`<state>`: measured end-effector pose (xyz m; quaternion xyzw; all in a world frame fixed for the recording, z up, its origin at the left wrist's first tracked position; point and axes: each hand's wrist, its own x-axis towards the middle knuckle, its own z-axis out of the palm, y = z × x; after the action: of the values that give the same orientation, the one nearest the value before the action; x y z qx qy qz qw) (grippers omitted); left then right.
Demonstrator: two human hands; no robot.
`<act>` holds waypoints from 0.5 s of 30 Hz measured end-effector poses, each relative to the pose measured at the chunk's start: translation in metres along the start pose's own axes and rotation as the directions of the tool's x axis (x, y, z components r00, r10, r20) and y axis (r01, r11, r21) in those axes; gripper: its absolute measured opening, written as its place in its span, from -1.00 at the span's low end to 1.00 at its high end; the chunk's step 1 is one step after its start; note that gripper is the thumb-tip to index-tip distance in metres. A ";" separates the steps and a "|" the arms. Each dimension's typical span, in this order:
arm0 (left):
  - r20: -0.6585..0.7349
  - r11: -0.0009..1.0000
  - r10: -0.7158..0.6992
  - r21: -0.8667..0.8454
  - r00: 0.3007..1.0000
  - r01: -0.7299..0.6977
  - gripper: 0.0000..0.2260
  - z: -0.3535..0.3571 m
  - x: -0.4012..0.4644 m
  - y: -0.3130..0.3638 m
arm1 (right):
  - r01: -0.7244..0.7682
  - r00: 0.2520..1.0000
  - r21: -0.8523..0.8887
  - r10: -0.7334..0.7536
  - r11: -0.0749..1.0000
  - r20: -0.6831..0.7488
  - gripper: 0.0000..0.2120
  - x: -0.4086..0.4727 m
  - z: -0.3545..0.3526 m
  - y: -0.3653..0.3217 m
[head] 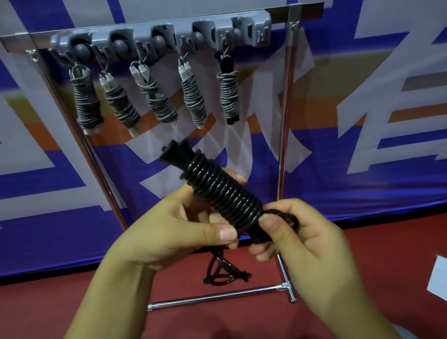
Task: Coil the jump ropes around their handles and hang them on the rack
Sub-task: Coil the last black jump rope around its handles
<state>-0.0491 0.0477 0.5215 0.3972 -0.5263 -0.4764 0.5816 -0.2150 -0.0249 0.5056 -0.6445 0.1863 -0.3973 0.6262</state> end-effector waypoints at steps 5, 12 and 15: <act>-0.051 1.000 -0.003 -0.009 0.999 0.002 -0.54 -0.003 -0.001 -0.005 | -0.116 0.993 0.089 0.114 0.989 0.029 -0.75 0.003 -0.002 -0.003; -0.029 0.994 0.104 -0.035 0.994 -0.105 -0.67 0.007 0.003 -0.011 | -0.351 0.933 0.281 0.307 0.893 0.190 -0.55 0.008 -0.006 -0.005; -0.066 0.992 0.102 -0.069 0.993 -0.106 -0.69 0.012 0.005 -0.015 | -0.465 0.883 0.365 0.395 0.807 0.252 -0.59 0.013 -0.009 -0.001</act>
<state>-0.0626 0.0398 0.5103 0.3624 -0.5104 -0.4516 0.6357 -0.2136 -0.0402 0.5089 -0.4675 0.1871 -0.2207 0.8353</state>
